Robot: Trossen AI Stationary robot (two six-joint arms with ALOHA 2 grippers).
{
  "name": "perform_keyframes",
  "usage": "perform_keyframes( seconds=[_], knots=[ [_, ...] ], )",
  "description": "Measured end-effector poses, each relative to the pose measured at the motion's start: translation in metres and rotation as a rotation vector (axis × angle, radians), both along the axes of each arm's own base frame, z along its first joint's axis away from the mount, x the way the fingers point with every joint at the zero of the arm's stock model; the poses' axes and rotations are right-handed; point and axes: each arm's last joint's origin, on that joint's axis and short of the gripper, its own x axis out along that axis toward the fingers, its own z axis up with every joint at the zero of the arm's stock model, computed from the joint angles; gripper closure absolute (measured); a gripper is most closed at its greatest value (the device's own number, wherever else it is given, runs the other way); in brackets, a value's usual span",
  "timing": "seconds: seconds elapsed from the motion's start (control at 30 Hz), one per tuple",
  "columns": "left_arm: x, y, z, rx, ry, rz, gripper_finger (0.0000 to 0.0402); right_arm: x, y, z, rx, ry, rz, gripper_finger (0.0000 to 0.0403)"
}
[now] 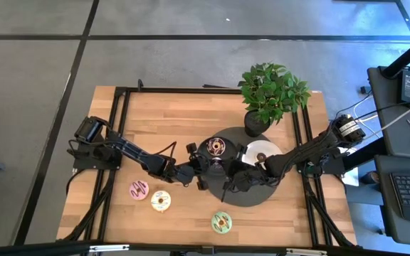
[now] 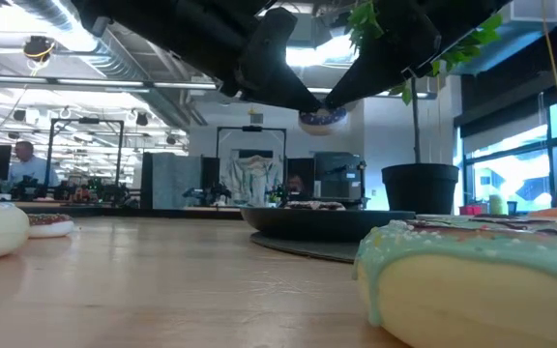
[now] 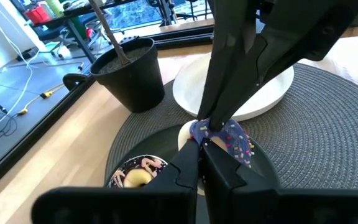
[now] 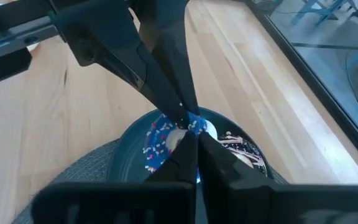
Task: Pick & Place donuts
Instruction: Put the small violet donut on the white plate
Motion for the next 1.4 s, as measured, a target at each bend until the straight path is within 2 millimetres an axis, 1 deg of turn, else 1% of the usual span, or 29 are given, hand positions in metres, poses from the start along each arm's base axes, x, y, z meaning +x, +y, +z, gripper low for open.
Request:
perform_keyframes(
  seconds=[0.43,0.57,0.73,0.83,0.9,1.0,1.1,1.23,1.4],
  knots=[
    [0.000,0.000,0.000,0.000,-0.001,-0.001,0.0359,0.000,0.000,0.000,-0.004,-0.006,-0.011,0.0398],
    [0.000,-0.001,0.000,-0.015,-0.007,-0.003,0.0333,0.000,0.000,0.000,0.015,-0.015,-0.025,0.0399],
    [-0.001,-0.006,0.001,0.012,-0.003,-0.021,0.0295,-0.001,-0.001,-0.001,0.027,-0.005,-0.039,0.0400],
    [-0.002,-0.008,0.002,0.018,-0.001,-0.027,0.0280,-0.005,-0.002,-0.005,0.035,0.033,-0.060,0.0400],
    [-0.004,-0.009,0.005,0.019,-0.008,-0.027,0.0275,-0.009,-0.004,-0.009,0.052,0.078,-0.084,0.0400],
    [-0.005,-0.008,0.011,0.017,-0.021,-0.022,0.0270,-0.018,-0.006,-0.013,0.123,0.153,-0.113,0.0400],
    [-0.005,-0.008,0.010,0.018,-0.017,-0.025,0.0270,-0.030,-0.011,-0.013,0.164,0.223,-0.170,0.0400],
    [-0.007,-0.009,0.007,0.024,0.015,-0.034,0.0273,-0.051,-0.013,-0.003,0.220,0.281,-0.247,0.0400],
    [-0.007,-0.009,0.007,0.013,0.018,-0.035,0.0272,-0.081,-0.007,0.018,0.288,0.260,-0.298,0.0401]
  ],
)
